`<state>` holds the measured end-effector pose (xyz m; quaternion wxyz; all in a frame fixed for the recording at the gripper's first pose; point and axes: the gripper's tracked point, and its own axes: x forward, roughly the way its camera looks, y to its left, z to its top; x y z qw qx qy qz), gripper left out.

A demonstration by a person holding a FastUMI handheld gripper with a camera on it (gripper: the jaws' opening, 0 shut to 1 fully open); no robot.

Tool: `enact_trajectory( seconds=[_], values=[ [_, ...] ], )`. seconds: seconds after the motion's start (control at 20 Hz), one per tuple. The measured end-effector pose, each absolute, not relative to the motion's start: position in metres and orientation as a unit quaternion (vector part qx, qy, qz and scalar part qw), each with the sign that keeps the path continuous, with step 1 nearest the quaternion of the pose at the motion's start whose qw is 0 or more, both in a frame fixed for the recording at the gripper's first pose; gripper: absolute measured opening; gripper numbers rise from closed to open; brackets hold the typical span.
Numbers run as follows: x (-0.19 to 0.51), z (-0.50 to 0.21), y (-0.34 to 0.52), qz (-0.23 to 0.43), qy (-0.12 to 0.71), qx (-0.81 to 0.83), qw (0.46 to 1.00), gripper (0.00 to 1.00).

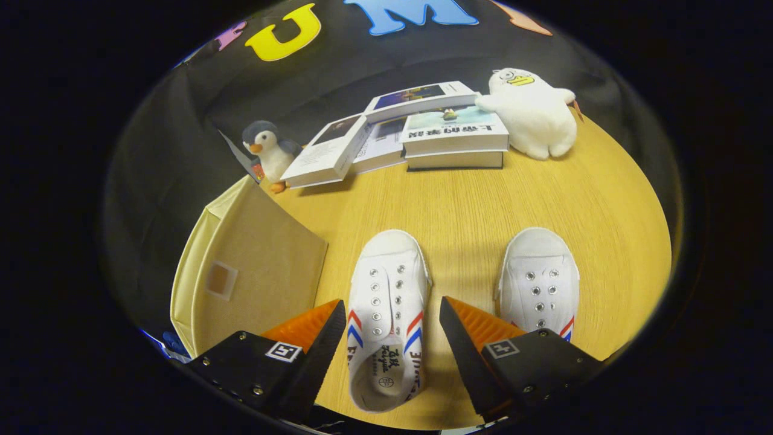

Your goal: Open the storage box then place both shoes into the box .Put the left shoe in first, then the right shoe, with the right side of both shoes facing outward in a uniform manner.

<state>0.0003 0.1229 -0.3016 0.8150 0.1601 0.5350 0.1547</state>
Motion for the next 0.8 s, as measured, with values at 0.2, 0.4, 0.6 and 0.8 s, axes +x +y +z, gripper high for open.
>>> enact_trajectory(
  seconds=[0.2,0.4,0.6,0.8],
  values=[
    [-0.008,-0.319,0.12,0.138,0.56,0.187,0.796,0.81],
    [-0.012,-0.329,0.123,0.139,0.568,0.198,0.787,0.81],
    [-0.011,-0.332,0.128,0.126,0.571,0.223,0.78,0.58],
    [-0.012,-0.333,0.127,0.109,0.574,0.234,0.777,0.23]
  ],
)
